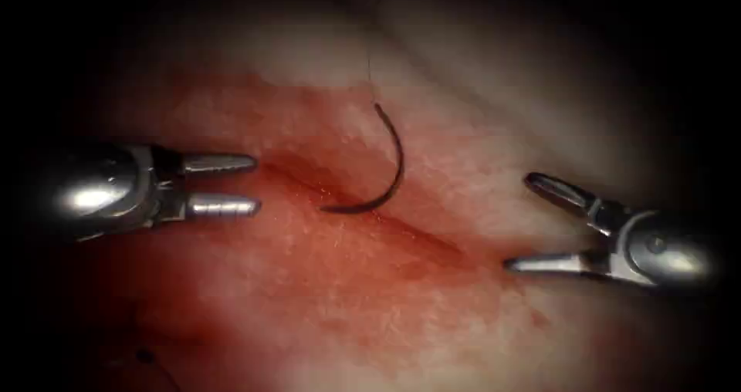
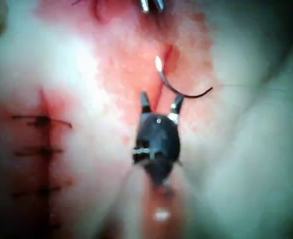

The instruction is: Wound Closure

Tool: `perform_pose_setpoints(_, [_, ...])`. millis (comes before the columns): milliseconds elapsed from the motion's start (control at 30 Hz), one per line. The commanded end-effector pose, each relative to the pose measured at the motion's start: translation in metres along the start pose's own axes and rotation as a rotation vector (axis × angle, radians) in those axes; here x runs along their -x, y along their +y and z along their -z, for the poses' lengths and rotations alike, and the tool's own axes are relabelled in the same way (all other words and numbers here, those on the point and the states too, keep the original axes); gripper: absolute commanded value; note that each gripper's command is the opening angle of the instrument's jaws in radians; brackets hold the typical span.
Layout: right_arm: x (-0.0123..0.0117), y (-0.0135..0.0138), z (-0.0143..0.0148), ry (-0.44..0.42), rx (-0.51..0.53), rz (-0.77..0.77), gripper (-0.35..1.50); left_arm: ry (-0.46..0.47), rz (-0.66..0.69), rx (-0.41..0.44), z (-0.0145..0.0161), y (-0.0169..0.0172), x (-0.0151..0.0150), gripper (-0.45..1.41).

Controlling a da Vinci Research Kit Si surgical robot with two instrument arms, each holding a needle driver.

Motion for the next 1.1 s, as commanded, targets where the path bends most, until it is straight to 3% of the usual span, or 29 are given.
perform_pose_setpoints(33, [0.0003,-0.0004,-0.0007,0.001,0.000,0.007,0.77,0.002,0.002,0.002,-0.0007,0.0003,0.0005,0.31])
perform_pose_setpoints(333, [0.0005,-0.0014,-0.0017,0.022,0.037,0.028,0.90,0.011,-0.009,-0.016,-0.0012,0.0013,0.0000,0.32])
perform_pose_setpoints(467, [0.0001,-0.0014,-0.0016,0.020,0.042,0.047,0.87,0.011,-0.026,-0.022,-0.0014,0.0014,-0.0001,0.32])
perform_pose_setpoints(667, [0.0018,-0.0009,-0.0019,0.047,0.065,0.080,0.88,0.012,-0.026,-0.014,-0.0014,0.0014,0.0000,0.32])
perform_pose_setpoints(1100, [0.0019,-0.0003,-0.0005,0.076,0.099,0.098,0.88,0.018,-0.027,-0.002,-0.0022,0.0017,0.0000,0.33])
